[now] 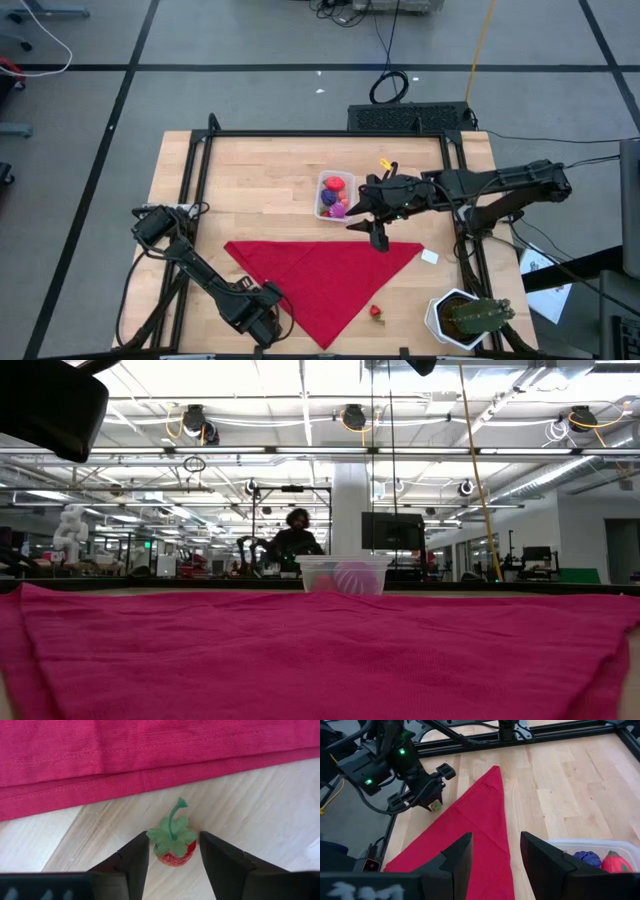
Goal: Pick and placing Produce into tupperware
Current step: Put the left red strawberry into the transparent bin
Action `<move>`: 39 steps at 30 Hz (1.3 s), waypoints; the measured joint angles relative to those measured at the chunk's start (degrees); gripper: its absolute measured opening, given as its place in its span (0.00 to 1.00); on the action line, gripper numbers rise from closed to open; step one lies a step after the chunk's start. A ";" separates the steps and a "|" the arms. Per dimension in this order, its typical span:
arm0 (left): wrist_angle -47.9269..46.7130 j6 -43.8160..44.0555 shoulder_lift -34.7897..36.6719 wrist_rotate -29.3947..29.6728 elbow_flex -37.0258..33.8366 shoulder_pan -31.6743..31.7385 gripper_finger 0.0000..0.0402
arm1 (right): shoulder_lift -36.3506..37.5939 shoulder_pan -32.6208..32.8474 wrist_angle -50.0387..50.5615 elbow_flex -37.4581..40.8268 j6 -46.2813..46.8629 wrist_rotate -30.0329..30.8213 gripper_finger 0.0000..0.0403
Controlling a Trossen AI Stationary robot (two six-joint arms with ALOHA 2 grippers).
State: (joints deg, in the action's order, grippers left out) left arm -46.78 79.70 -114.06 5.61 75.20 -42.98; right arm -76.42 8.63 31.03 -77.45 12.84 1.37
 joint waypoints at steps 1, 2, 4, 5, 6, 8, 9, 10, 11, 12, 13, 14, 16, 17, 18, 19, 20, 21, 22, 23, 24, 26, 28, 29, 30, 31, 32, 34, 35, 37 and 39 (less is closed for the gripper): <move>0.00 0.00 0.00 -0.02 0.00 0.00 0.43 | 0.00 0.19 0.00 0.00 0.00 0.00 0.39; 0.01 0.02 0.00 -0.02 0.00 0.00 0.42 | 0.00 0.40 0.00 0.00 0.00 0.00 0.39; 0.02 0.05 0.00 -0.03 0.02 0.00 0.40 | 0.00 0.75 0.00 0.00 0.00 0.00 0.39; 0.02 0.07 0.00 -0.05 0.02 -0.02 0.39 | 0.00 0.91 0.00 0.00 0.00 0.00 0.39; 0.02 0.09 0.00 -0.19 0.02 -0.02 0.39 | 0.00 0.98 -0.02 0.00 0.00 0.00 0.39; 0.02 0.27 0.00 -0.65 0.02 0.00 0.37 | 0.00 1.24 -0.02 0.00 0.00 0.00 0.39; 0.02 0.33 0.00 -0.87 0.02 0.00 0.37 | 0.00 1.26 -0.03 0.00 0.00 0.00 0.39; 0.02 0.33 0.00 -0.92 0.02 0.00 0.36 | 0.00 1.26 -0.11 0.00 0.00 0.00 0.39; 0.03 0.34 0.00 -0.92 0.02 0.00 0.36 | 0.00 1.26 -0.22 0.00 0.00 0.00 0.39; 0.07 0.39 0.00 -0.95 0.02 0.00 0.36 | 0.00 1.26 -0.26 0.00 0.01 0.00 0.39; 0.07 0.42 0.00 -1.01 0.02 0.00 0.35 | 0.00 1.26 -0.28 0.00 0.01 0.00 0.39; 0.07 0.42 0.04 -1.01 0.02 0.00 0.35 | 0.00 1.26 -0.37 0.00 0.00 0.00 0.39; 0.19 0.42 0.33 -1.07 0.02 0.00 0.35 | 0.00 1.26 -0.82 0.00 0.00 0.02 0.39; 0.33 0.44 0.48 -1.13 0.02 0.06 0.35 | 0.00 1.26 -1.02 0.00 0.00 0.00 0.39; 0.62 0.39 0.70 -1.28 0.02 0.20 0.35 | 0.00 1.26 -1.09 0.00 0.00 0.02 0.39; 1.32 0.23 1.07 -1.58 0.02 0.28 0.36 | 0.00 1.26 -1.09 0.00 0.00 0.02 0.39; 1.81 -0.27 1.50 -1.47 0.02 0.26 0.36 | 0.00 1.24 -1.07 0.00 0.00 0.02 0.39; 1.69 -0.68 2.15 -1.10 0.02 0.27 0.36 | 0.00 1.24 -1.05 0.00 0.00 0.02 0.39; 1.53 -1.15 2.70 -0.52 0.02 0.26 0.36 | 0.00 1.24 -1.07 0.00 0.00 0.02 0.39; 1.61 -1.62 3.13 0.26 0.02 0.34 0.36 | 0.00 1.26 -1.07 0.00 0.00 0.01 0.39; 1.57 -2.11 3.51 0.94 0.02 0.31 0.36 | 0.00 1.26 -1.09 0.00 0.00 0.02 0.39; 0.87 -2.81 4.36 1.68 0.02 0.38 0.36 | 0.00 1.26 -1.05 0.00 0.00 0.02 0.39; 0.65 -3.15 5.18 2.02 0.07 0.66 0.36 | 0.00 1.24 -1.15 0.00 0.00 0.02 0.39; 0.45 -3.16 5.40 2.12 0.09 0.76 0.36 | 0.00 1.24 -1.23 0.00 0.00 0.02 0.39; 0.21 -3.31 5.55 2.14 0.09 0.87 0.36 | 0.00 1.24 -1.27 0.00 0.00 0.02 0.39; 0.13 -3.55 5.59 2.16 0.09 0.97 0.36 | 0.00 1.24 -1.25 0.00 0.00 0.02 0.39; 0.17 -3.70 5.63 2.16 0.09 0.98 0.36 | 0.00 1.24 -1.25 0.00 0.00 0.02 0.39; -0.21 -4.01 5.66 2.13 0.09 0.96 0.36 | 0.00 1.24 -1.22 0.00 0.00 0.02 0.39; -0.55 -4.03 5.66 2.13 0.09 0.96 0.36 | 0.00 1.24 -1.25 0.00 0.00 0.02 0.39; -1.53 -3.70 5.66 2.20 0.09 0.92 0.36 | 0.00 1.24 -1.24 0.00 0.00 0.02 0.39; -2.79 -3.47 5.66 2.85 0.09 0.93 0.36 | 0.00 1.24 -1.22 0.00 0.00 0.02 0.39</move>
State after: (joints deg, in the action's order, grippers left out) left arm -49.58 76.23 -108.40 8.45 75.29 -42.05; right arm -76.42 9.87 29.80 -77.45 12.84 1.39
